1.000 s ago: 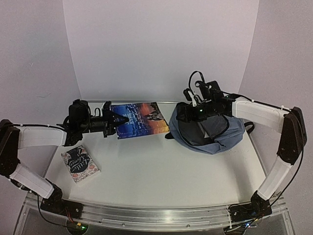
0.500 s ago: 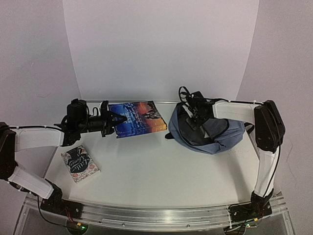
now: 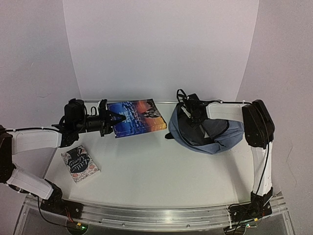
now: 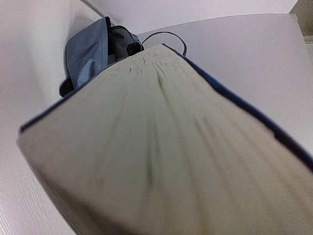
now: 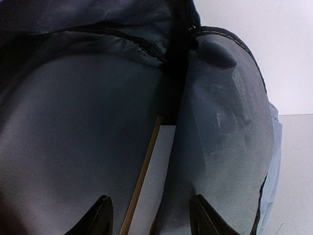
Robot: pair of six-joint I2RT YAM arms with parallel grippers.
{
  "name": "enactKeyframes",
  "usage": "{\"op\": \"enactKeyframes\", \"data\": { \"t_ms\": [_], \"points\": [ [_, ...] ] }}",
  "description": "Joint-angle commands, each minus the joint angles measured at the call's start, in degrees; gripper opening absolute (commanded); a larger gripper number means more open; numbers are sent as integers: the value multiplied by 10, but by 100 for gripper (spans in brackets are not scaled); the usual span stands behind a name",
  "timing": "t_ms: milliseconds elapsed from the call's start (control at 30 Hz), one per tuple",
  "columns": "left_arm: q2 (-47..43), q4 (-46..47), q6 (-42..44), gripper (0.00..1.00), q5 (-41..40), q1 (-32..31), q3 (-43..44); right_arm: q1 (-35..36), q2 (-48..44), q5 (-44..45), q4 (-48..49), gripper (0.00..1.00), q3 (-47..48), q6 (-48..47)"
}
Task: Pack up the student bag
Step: Place the book in the student bag.
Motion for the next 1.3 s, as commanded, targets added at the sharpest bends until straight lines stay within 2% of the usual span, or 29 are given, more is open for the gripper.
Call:
{"op": "enactKeyframes", "data": {
  "t_ms": [0, 67, 167, 233, 300, 333, 367, 567, 733, 1067, 1267],
  "points": [
    [-47, 87, 13, 0, 8, 2, 17, -7, 18, 36, 9, 52, 34, -17],
    [-49, 83, 15, 0, 8, 3, 16, -10, 22, 43, 9, 50, 39, -20],
    [-50, 81, 15, 0, 7, 3, 15, -15, 27, 47, 9, 42, 41, -23],
    [-49, 83, 15, 0, 7, 3, 14, -16, 27, 43, 9, 29, 41, -19],
    [-48, 85, 15, 0, 6, 3, 13, -17, 21, 31, 8, 9, 41, -14],
    [-47, 87, 15, 0, 5, 3, 12, -17, 18, 26, 8, 2, 40, -10],
    [-46, 88, 15, 0, 5, 3, 11, -18, 14, 20, 6, 0, 40, -6],
    [-36, 91, 17, 0, 6, 3, 9, -15, -16, -43, -12, 0, 39, 22],
    [-23, 101, 15, 0, 9, 3, 1, 15, -53, -114, -29, 0, 22, 47],
    [0, 103, 20, 0, 11, 2, 0, 38, -96, -241, -90, 0, 65, 168],
    [66, 201, -25, 0, 26, -4, -14, 38, -114, -286, -99, 0, 83, 213]
  ]
}}
